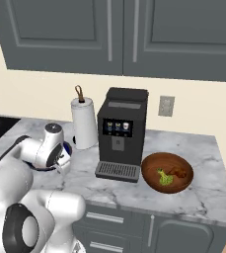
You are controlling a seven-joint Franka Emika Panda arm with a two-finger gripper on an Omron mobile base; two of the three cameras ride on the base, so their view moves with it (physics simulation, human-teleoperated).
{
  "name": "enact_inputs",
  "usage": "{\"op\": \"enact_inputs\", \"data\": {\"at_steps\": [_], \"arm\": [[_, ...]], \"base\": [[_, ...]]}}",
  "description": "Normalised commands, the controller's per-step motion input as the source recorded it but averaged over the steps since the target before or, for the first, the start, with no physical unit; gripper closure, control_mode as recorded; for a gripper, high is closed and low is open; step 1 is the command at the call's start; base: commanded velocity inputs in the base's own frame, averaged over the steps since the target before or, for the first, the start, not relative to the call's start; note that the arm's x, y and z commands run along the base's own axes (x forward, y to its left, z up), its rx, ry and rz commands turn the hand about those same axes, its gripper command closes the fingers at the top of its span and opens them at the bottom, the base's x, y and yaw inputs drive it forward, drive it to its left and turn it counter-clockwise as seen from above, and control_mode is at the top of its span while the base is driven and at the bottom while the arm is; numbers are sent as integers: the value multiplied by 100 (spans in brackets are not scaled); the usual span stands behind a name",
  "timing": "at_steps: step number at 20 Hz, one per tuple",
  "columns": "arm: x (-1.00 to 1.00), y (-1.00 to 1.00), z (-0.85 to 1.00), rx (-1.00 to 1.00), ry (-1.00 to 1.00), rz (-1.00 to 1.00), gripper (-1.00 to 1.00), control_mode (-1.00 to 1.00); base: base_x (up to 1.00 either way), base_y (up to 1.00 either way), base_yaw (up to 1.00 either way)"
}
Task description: Place the bowl containing the mushroom and corn in the microwave. Close the microwave door and press the start button to microwave the meal.
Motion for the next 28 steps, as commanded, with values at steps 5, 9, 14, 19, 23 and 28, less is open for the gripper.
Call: {"op": "enact_inputs", "data": {"at_steps": [5,9,14,19,23,28], "arm": [[4,0,-17,3,-8,0,100,-100],[0,0,-5,0,-1,0,100,-100],[0,0,0,0,0,0,100,-100],[-1,-4,34,3,0,0,100,-100],[-13,-15,24,1,0,0,100,-100],[-31,-14,16,8,-7,0,100,-100]], "base": [[0,0,0],[0,0,0],[0,0,0],[0,0,0],[0,0,0],[0,0,0]]}}
